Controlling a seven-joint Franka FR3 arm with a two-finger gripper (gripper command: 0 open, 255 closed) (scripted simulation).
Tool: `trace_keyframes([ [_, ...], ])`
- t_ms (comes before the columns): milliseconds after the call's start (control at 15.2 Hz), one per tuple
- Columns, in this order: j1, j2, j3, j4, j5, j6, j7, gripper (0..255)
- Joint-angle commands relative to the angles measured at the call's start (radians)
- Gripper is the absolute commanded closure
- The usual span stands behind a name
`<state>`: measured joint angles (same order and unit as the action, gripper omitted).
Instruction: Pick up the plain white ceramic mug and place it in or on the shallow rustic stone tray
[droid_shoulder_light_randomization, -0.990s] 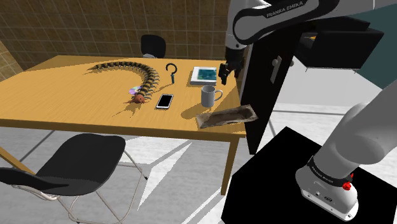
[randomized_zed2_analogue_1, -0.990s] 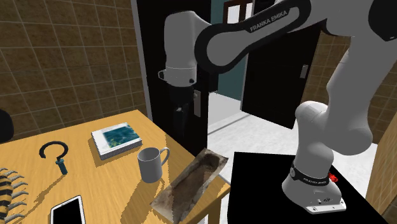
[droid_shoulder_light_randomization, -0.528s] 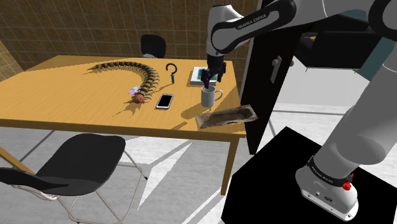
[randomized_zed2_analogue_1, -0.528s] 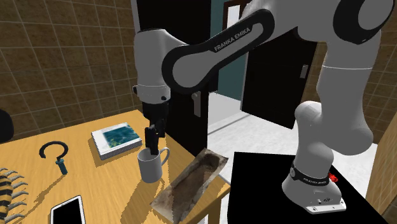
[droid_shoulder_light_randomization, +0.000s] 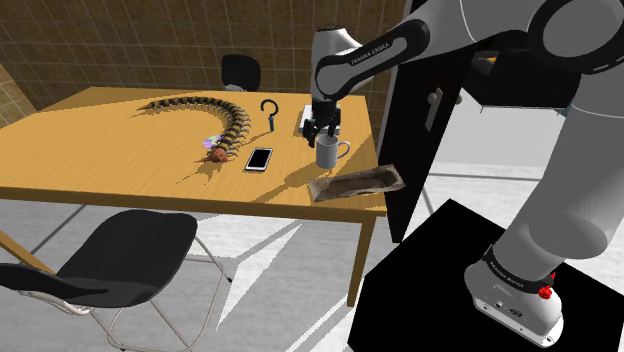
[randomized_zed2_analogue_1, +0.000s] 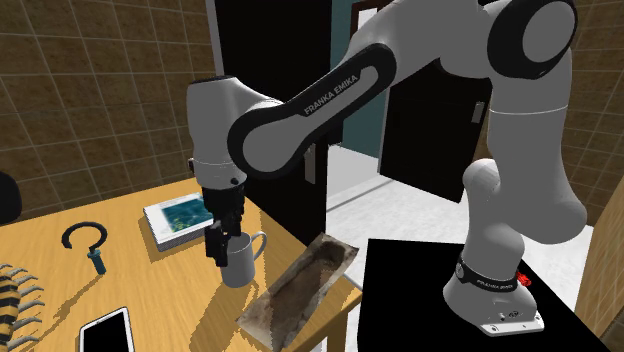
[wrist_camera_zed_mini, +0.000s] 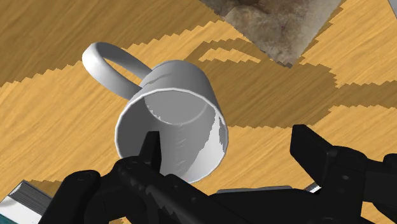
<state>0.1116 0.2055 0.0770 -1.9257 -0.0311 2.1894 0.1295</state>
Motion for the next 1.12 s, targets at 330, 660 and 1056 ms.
trace_keyframes([
  [330,0.001,0.025,-0.001,-0.016,-0.003,0.041,0.002,0],
  [660,0.001,0.025,-0.001,-0.016,-0.003,0.041,0.002,255],
  [1056,0.001,0.025,-0.001,-0.015,-0.003,0.041,0.002,255],
])
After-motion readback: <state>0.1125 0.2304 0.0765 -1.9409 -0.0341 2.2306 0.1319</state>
